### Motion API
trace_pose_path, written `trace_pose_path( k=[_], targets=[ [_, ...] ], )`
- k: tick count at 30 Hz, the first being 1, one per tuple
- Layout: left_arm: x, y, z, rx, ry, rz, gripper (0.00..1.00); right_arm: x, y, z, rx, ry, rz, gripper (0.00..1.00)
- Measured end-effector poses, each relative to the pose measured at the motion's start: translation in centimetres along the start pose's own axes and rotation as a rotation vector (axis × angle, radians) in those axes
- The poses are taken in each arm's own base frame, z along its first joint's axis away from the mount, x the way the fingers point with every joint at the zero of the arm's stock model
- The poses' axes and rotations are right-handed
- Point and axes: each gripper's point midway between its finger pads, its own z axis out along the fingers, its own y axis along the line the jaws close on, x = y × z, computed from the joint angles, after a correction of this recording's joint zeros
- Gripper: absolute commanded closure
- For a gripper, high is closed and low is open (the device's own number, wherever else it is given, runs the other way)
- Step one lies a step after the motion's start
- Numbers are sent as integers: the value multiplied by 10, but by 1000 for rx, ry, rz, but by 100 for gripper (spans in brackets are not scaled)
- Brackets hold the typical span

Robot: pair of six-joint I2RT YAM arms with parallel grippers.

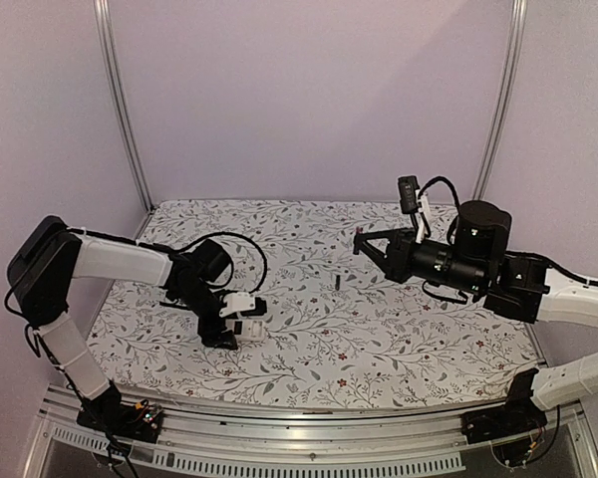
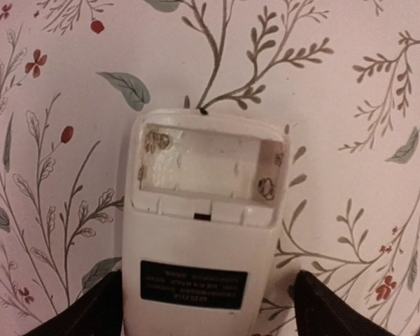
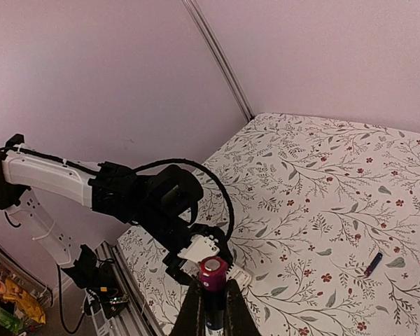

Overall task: Load the batteries into the remote control
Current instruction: Move the remote control without batteries to the center of the board.

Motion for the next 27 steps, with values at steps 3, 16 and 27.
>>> trace_pose_path(
  k=[3,16,27],
  targets=[
    [-12,-5,5,0,-7,9,35,1,-2,-1,9,0,6,100],
    [-53,-32,19,-12,-72,-19,53,-6,-14,-13,78,-21,8,100],
    [-93,-43,35,-28,-82,-33,38,2,-35,-20,170,14,32,100]
  ],
)
